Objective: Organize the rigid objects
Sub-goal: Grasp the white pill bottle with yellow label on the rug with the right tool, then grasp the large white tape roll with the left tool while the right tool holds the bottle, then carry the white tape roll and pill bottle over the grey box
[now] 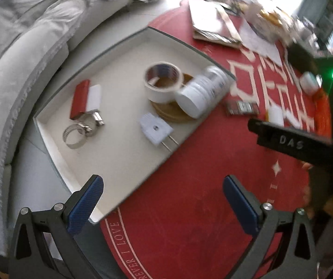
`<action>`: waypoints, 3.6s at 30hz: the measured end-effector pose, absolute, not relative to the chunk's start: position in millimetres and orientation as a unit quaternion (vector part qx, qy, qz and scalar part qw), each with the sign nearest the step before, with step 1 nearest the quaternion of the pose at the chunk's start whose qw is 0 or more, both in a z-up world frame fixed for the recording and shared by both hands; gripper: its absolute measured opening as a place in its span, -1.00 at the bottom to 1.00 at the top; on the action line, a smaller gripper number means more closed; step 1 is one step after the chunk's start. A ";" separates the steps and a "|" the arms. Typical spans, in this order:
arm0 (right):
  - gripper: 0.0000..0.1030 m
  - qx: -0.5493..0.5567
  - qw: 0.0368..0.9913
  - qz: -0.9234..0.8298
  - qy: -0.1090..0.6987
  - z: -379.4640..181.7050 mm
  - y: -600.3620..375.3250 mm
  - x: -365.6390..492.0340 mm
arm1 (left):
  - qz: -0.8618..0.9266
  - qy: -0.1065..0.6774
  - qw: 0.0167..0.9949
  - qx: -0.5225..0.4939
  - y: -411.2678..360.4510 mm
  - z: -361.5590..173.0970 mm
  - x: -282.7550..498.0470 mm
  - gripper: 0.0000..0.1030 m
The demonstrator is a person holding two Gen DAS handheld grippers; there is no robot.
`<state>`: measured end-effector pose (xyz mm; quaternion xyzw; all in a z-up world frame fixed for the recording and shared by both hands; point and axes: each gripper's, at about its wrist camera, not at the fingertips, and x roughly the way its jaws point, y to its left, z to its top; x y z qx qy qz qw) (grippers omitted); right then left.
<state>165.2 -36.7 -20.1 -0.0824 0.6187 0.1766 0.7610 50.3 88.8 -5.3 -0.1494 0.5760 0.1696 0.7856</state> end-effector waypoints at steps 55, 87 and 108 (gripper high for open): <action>-0.28 0.067 0.734 0.121 0.665 -20.4 -255.3 24.2 | -0.108 0.561 0.816 0.084 -171.8 -64.0 200.4 0.02; -0.28 -0.014 0.721 0.113 0.683 -19.6 -204.1 -9.8 | 0.007 0.612 0.791 -0.008 -57.7 -62.9 6.6 0.03; -0.27 -0.074 0.750 0.069 0.654 -26.2 -172.2 -10.7 | 0.008 0.599 0.800 -0.015 -57.8 -65.9 5.5 0.20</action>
